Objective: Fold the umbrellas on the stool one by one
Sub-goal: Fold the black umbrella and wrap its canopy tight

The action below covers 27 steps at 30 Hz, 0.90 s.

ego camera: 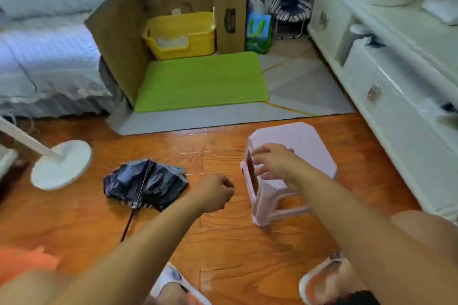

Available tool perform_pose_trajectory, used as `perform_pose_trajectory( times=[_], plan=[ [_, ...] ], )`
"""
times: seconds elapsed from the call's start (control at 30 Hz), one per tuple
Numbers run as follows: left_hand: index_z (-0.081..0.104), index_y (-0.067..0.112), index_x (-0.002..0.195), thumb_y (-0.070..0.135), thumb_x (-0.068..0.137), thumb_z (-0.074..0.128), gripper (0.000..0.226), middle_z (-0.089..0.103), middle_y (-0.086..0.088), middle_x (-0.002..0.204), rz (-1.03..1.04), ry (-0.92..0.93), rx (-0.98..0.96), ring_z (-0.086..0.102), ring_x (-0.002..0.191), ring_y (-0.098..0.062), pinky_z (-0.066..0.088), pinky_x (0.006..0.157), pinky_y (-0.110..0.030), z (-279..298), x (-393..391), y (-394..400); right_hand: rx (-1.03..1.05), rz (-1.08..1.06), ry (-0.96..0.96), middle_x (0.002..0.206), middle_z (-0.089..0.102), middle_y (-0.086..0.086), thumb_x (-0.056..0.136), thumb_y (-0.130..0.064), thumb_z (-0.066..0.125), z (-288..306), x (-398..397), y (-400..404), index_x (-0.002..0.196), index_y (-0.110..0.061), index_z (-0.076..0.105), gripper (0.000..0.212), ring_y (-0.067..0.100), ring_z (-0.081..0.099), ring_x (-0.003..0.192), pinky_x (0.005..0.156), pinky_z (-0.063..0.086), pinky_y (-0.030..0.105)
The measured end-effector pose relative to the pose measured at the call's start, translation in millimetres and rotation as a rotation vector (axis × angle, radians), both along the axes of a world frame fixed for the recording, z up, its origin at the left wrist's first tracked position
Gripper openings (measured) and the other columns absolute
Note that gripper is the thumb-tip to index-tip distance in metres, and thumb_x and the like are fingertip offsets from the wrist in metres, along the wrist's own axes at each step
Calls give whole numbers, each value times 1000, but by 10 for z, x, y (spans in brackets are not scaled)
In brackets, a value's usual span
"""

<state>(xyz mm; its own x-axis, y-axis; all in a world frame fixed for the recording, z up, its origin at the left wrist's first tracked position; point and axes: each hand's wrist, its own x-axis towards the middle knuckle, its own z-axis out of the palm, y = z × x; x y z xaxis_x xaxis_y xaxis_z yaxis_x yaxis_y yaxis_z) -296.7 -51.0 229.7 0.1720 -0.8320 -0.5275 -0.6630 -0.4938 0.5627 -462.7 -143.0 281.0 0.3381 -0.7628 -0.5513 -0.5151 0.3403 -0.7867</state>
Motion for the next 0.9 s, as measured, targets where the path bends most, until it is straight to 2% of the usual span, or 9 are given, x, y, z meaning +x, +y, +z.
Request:
perform_pose_trajectory(
  times=[0.1,0.23,0.3,0.4,0.47,0.6,0.7,0.8,0.9],
  plan=[
    [69,14,104,25,98,58,17,75,-12,94,89,27,108,70,79,-28,56,68,-35,-574,395,240,96,33,65,103,69,12,97,-12,57,-376,473,61,117,-15,66,22,23,71,86,82,59,37],
    [58,11,99,21,99,57,10,70,-22,104,242,16,267,64,88,-29,54,80,-39,-1281,1009,699,227,104,40,111,61,11,103,-4,50,-953,1112,208,136,-9,54,34,21,62,72,62,48,31],
    [56,12,109,21,100,56,13,66,-19,118,387,6,312,63,105,-31,52,87,-38,-1603,1329,926,247,166,50,124,59,6,103,-2,45,-1246,1422,310,143,-15,50,43,21,65,82,69,51,33],
    [51,7,134,19,102,52,35,56,-16,134,575,-54,364,55,119,-32,46,94,-37,-1994,1769,1188,293,241,69,136,57,1,101,-1,41,-1592,1864,450,147,-25,47,53,25,67,106,87,57,38],
    [40,2,146,18,103,49,47,44,-21,147,637,-114,448,46,132,-38,41,102,-40,-2216,2038,1336,322,252,81,136,57,2,101,0,41,-1795,2123,525,147,-24,47,52,24,67,105,89,56,38],
    [14,8,157,21,97,50,71,8,-20,160,792,-191,627,46,125,-45,41,86,-43,-2715,2503,1725,367,260,125,135,57,5,102,-4,43,-2151,2423,636,145,-21,49,46,23,67,98,90,55,40],
    [-6,15,161,24,99,55,88,-2,-17,165,850,-163,641,47,126,-44,41,85,-43,-2991,2672,1994,404,291,173,136,57,5,103,-6,46,-2359,2499,664,146,-21,48,46,22,68,99,90,55,40],
    [-12,19,161,21,101,53,88,1,-16,168,842,-161,640,39,140,-42,41,99,-47,-3160,2735,2150,424,299,213,135,58,5,103,-9,50,-2510,2540,645,146,-22,49,45,20,69,98,82,57,35],
    [9,19,162,13,102,49,73,21,-19,162,796,-191,626,44,135,-44,41,102,-49,-3290,2839,2200,449,270,236,131,59,6,103,-11,52,-2614,2580,636,141,-22,53,39,21,69,100,77,56,32]
  ],
)
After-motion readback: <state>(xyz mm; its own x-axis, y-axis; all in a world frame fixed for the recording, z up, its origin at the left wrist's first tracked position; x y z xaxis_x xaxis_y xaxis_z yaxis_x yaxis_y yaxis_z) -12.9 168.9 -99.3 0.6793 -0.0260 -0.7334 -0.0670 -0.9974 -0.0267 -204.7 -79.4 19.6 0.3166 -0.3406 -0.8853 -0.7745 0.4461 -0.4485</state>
